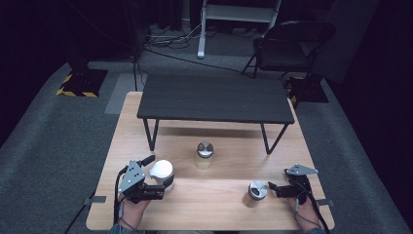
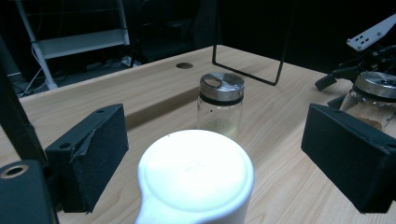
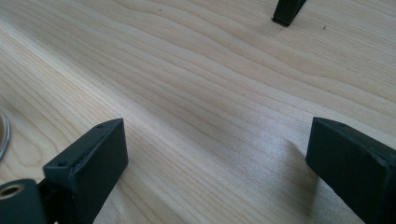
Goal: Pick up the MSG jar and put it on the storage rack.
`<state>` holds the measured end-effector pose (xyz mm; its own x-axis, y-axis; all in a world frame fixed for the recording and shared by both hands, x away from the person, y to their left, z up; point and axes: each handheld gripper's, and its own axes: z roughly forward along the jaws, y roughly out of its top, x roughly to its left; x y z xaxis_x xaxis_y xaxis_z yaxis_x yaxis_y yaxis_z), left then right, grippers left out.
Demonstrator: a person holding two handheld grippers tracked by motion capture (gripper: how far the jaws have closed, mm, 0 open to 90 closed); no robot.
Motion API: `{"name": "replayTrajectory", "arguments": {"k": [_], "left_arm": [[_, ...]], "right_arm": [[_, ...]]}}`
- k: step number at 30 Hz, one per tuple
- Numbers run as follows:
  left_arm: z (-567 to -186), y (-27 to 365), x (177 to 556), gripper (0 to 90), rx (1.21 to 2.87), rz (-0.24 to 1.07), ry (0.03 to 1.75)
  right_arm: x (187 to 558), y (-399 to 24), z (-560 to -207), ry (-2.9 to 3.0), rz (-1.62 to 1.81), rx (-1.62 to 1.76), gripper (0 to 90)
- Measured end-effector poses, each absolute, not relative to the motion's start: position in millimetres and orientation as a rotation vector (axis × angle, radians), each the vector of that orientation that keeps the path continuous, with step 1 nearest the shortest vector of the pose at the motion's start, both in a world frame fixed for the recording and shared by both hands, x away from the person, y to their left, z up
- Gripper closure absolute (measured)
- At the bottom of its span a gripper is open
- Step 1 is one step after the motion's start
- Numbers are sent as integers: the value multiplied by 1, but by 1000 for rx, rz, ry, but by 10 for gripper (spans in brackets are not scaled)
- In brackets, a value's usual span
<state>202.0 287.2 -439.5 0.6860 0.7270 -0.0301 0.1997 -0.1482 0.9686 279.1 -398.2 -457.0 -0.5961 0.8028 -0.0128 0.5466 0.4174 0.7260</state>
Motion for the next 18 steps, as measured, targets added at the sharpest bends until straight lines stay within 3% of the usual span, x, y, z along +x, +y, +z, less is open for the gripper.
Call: {"name": "replayTrajectory", "arguments": {"k": [18], "left_arm": [[-452, 283, 220, 77, 1841, 475, 812]], "right_arm": [[279, -398, -457, 2318, 988, 1160, 52]]}}
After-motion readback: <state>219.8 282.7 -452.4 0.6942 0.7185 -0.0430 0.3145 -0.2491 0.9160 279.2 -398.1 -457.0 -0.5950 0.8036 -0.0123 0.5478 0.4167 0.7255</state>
